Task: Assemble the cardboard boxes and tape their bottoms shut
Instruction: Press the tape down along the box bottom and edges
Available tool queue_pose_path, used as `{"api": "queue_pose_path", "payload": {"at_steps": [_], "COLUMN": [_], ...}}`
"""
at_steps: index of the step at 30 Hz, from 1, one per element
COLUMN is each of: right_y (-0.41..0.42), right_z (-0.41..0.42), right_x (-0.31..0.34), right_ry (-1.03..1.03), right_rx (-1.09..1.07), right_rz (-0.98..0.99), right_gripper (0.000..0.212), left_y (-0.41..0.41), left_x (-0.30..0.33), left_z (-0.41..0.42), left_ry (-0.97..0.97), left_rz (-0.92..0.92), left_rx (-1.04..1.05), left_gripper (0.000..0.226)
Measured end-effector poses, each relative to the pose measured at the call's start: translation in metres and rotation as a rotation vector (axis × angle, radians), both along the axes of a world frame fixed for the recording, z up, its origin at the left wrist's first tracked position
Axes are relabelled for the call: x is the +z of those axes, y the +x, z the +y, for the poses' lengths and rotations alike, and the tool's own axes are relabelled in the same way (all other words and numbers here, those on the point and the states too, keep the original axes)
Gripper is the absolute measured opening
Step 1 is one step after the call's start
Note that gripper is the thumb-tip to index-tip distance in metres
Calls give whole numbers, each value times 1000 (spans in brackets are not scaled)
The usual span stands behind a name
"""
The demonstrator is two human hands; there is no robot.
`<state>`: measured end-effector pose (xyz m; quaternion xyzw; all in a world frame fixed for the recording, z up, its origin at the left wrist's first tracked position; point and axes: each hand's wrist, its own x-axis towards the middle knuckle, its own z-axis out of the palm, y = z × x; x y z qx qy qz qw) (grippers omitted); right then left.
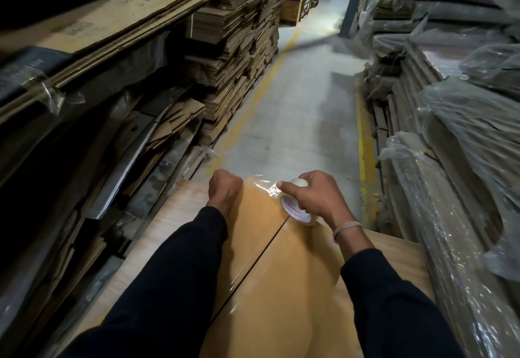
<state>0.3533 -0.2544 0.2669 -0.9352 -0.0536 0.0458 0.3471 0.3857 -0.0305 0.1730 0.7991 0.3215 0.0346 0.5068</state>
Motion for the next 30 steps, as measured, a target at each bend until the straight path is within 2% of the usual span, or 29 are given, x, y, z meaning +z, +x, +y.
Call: {"api": "queue_pose_path", "payload": {"at_steps": [2, 4, 8, 11, 14, 16, 17, 19, 22, 24, 26, 30], "right_y": [3, 4, -1, -9, -15, -17, -17, -15, -10, -13, -19, -31], "right_z": [2, 3, 1, -16, -44, -53, -54, -51, -55, -64, -76, -104], "right_x": [-2, -4, 0, -1, -11, -15, -14, -6, 17, 21, 16, 2], "right_ry": [-8, -15, 9, 233, 587, 613, 596, 510, 68, -66, 30, 457], "right_rx": [-7, -15, 1, 22, 130, 188, 194, 183, 103, 41, 46, 128], "right_rz": [11, 26, 11, 82, 202, 214, 221, 221, 167, 182, 194, 267], "right_gripper": [60, 63, 64, 72, 51, 27, 22, 29, 45, 53, 58, 54], "left_y": [-8, -22, -40, -40, -39, -38, -38, -36, -36, -37, -37, -35], "left_x": [6, 13, 12, 15, 13, 12, 11, 11, 10, 11, 11, 9], "left_z": [-10, -20, -26, -23, -24, -24, -24, -22, -19, -20, -21, -19], "left_ry": [176, 258, 498, 519, 550, 568, 566, 555, 549, 554, 560, 557], "left_rz": [-141, -277, -333, -341, -311, -315, -314, -310, -319, -325, -320, -320], "left_rx": [67, 39, -116, -146, -220, -242, -247, -259, -256, -254, -249, -250], "left_gripper": [20, 17, 16, 26, 34, 35, 35, 34, 33, 34, 35, 36]}}
